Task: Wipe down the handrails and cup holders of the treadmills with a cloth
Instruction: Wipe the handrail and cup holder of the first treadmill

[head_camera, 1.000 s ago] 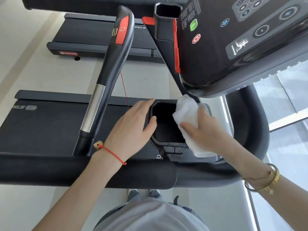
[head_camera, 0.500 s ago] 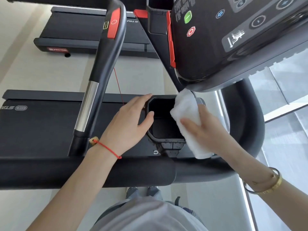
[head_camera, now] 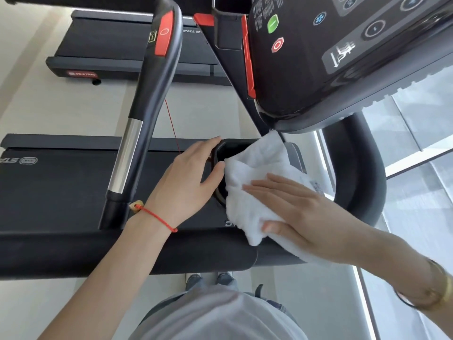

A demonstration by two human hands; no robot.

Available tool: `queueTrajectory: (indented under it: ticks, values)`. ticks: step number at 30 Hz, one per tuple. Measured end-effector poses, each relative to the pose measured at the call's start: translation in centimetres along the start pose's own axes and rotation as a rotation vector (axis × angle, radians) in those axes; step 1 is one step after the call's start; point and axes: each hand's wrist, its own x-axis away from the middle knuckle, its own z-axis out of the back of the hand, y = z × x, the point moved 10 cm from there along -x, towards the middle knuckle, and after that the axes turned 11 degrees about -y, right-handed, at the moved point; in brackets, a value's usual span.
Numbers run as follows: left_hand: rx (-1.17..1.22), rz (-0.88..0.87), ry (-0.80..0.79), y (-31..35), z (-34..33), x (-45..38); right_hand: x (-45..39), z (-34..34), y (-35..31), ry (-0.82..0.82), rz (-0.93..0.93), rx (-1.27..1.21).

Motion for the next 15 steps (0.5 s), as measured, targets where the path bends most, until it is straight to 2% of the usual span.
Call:
queueTrajectory:
  ticks: [4, 11, 15]
  values:
    - [0.017, -0.005, 0.01, -0.1, 0.0, 0.0, -2.7, -0.7, -1.2, -0.071, -0.076, 0.079]
    - [0.01, 0.002, 0.001, -0.5, 0.0, 0.1, -0.2, 0.2, -0.1, -0.027, -0.078, 0.143]
    - [0.01, 0.009, -0.002, -0.4, -0.1, 0.0, -3.1, -0.3, -0.6, -0.127, -0.084, 0.162]
